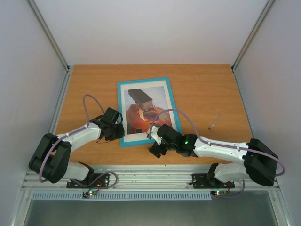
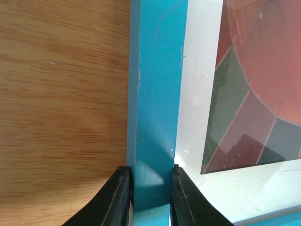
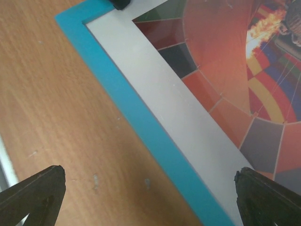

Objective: Take the photo out of the frame

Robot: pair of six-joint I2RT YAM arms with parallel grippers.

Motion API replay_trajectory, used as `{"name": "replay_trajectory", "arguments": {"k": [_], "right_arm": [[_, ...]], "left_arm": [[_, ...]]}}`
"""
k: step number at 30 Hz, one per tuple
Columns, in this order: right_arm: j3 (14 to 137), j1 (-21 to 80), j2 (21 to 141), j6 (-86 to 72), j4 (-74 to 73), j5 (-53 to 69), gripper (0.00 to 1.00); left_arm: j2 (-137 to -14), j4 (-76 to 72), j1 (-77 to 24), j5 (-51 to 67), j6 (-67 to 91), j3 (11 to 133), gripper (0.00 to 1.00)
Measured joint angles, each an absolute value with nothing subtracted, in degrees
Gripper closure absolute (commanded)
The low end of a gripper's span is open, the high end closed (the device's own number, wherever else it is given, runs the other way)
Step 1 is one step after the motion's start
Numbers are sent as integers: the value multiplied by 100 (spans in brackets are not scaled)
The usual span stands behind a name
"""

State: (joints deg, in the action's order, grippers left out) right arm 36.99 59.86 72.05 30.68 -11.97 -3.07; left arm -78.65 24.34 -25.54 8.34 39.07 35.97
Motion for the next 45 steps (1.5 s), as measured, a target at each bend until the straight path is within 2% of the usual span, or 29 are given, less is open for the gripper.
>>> {"name": "replay_trajectory", "arguments": {"k": [18,33,45], "right_arm": [[3459,6729,8377,4606,779,-1643,2],[3188,6851,8392,4528,1129,-2003,2],[3192,7137,9271,5074,1953,-2877,5]], "left_arm": [[-7795,2519,-2554,832,3927,3656,100],[-7577,2775,-2554,738,3920,3710,100],[-7378,3124,-2554,744,3920,3883,100]]}}
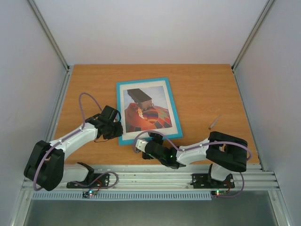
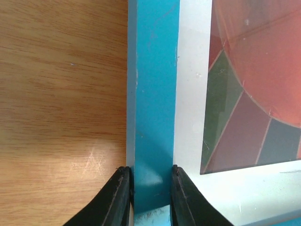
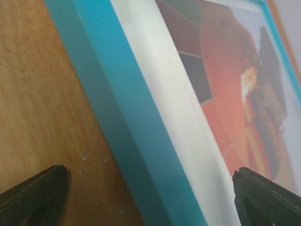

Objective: Take the photo out of the frame

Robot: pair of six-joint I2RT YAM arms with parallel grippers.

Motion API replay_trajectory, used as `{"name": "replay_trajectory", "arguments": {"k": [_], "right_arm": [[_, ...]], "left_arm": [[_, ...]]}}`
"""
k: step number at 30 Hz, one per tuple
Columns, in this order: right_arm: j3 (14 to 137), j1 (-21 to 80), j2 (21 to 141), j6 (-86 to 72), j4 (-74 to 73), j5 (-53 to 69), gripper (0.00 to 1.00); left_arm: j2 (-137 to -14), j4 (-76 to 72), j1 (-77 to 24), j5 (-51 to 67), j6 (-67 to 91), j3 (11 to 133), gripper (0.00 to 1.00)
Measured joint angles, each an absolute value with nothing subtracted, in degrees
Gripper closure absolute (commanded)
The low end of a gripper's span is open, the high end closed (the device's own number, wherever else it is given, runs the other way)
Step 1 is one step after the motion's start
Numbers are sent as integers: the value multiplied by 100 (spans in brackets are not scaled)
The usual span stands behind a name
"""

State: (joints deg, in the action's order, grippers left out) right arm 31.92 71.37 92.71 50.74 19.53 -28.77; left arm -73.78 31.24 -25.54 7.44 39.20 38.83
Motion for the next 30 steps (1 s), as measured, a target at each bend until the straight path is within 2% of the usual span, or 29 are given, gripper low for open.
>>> {"name": "replay_trajectory", "arguments": {"k": [5,24,30], "right_arm": [[3203,7185,9544,5476,2467,-3376,8],[3468,7240,10217,6228,3481,-4110,36],[3474,7253,10193,6331,3465,-4163,53]], "left_arm": [[-7288,3194,-2554,749,3920,3883,100],[-7002,3282,-2554,860,4117,3874,100],[-6818,3291,-2554,827,4226,3854,100]]}}
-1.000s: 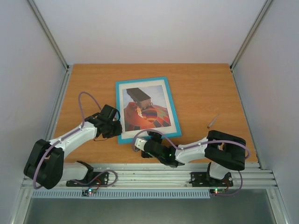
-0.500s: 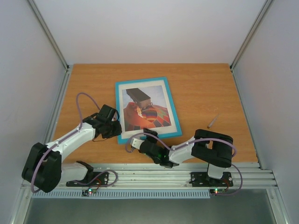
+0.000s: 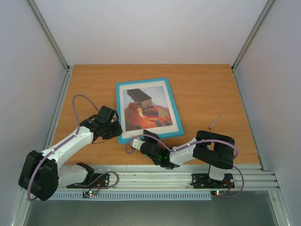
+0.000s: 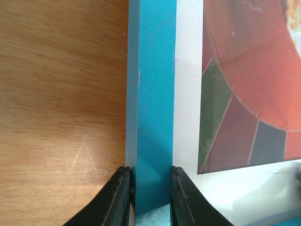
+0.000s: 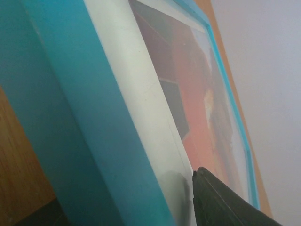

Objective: Take the photo out of the frame

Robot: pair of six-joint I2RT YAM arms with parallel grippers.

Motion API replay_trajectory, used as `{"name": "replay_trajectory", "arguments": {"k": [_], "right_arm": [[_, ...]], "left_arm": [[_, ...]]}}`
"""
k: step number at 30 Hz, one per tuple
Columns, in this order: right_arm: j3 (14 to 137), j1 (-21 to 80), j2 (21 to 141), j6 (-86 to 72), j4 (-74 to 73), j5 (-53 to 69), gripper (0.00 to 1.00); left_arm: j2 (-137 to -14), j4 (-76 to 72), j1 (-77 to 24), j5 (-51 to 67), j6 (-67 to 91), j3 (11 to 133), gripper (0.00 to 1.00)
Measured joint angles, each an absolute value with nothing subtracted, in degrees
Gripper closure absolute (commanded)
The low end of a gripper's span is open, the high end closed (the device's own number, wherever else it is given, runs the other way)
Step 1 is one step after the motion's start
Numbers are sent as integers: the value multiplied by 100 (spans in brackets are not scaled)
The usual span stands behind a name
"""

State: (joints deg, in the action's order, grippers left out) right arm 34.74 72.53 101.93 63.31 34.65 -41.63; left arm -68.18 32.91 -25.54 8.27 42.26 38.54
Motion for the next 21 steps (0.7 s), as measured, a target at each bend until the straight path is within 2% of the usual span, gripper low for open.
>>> {"name": "replay_trajectory", "arguments": {"k": [7,12,21], "right_arm": [[3618,7266,9821,6757,2696,-4147,84],[3726,7284,9557,6969,2464,-4320,99],[3820,7269,9441,7070,2303,-4259,99]], "left_arm": [[-6099,3382,-2552,718,4451,3922,99],[-5806,3315,-2493,624,4593,4217,93],[-4821,3743,-2110,333,4595,4407,63]]}}
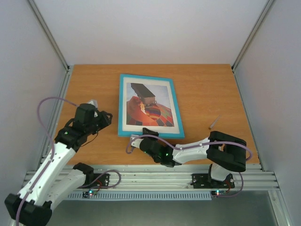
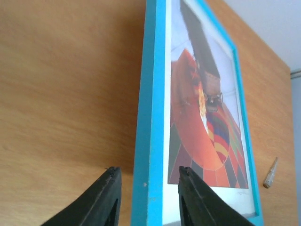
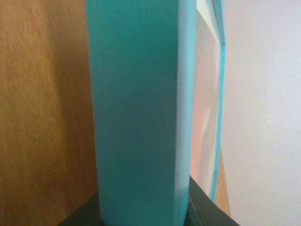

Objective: Take the photo out of the frame

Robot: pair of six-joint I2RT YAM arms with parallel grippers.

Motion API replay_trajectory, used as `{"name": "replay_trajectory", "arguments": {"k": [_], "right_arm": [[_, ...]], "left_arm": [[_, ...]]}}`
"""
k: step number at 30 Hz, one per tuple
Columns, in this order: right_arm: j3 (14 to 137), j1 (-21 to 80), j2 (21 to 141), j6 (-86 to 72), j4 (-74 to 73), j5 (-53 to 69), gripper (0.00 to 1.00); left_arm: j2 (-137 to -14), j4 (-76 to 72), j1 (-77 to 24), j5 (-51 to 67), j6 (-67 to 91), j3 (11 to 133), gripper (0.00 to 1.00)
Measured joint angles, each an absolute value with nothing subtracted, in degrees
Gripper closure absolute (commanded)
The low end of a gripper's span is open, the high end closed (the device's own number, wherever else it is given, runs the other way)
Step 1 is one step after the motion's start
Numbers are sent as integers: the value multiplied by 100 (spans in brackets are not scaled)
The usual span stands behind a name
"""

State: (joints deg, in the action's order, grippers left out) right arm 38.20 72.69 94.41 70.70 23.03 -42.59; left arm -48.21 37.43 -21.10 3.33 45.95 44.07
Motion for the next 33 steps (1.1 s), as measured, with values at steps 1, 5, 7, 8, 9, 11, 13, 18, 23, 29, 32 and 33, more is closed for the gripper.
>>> {"name": "replay_trajectory", "arguments": {"k": [1,5,7,8,9,11,13,18,23,29,32,33], "right_arm": [[3837,7266,9391,7076,2257,-4239,99],[4018,7231,9083,7050,1938,-4058,99],[4154,7196,8912,7006,1745,-3924,99],[4244,7168,8812,6969,1649,-3839,99],[4331,7135,8726,6930,1584,-3756,99],[4477,7074,8584,6858,1483,-3597,99],[4628,6980,8420,6746,1321,-3374,99],[4987,6709,8090,6386,974,-2825,99],[5330,6405,7881,5850,845,-2226,99],[5520,5957,7721,4984,1022,-1459,99],[5527,5671,7634,4357,1304,-1122,99],[5527,5583,7609,4145,1398,-1039,99]], "left_arm": [[-4670,3795,-2056,287,4578,4447,61],[-4171,3990,-1802,51,4456,4539,49],[-3988,4117,-1645,-58,4425,4536,43],[-3903,4165,-1562,-110,4414,4530,41],[-3833,4202,-1500,-167,4397,4519,39],[-3682,4257,-1409,-272,4381,4456,35],[-3529,4318,-1367,-392,4375,4375,32],[-3052,4469,-1350,-698,4372,4191,25],[-2635,4552,-1350,-939,4322,4187,23],[-2585,4611,-1350,-991,4276,4187,19],[-2585,4611,-1350,-985,4252,4187,18],[-2585,4611,-1347,-982,4252,4187,18]]}}
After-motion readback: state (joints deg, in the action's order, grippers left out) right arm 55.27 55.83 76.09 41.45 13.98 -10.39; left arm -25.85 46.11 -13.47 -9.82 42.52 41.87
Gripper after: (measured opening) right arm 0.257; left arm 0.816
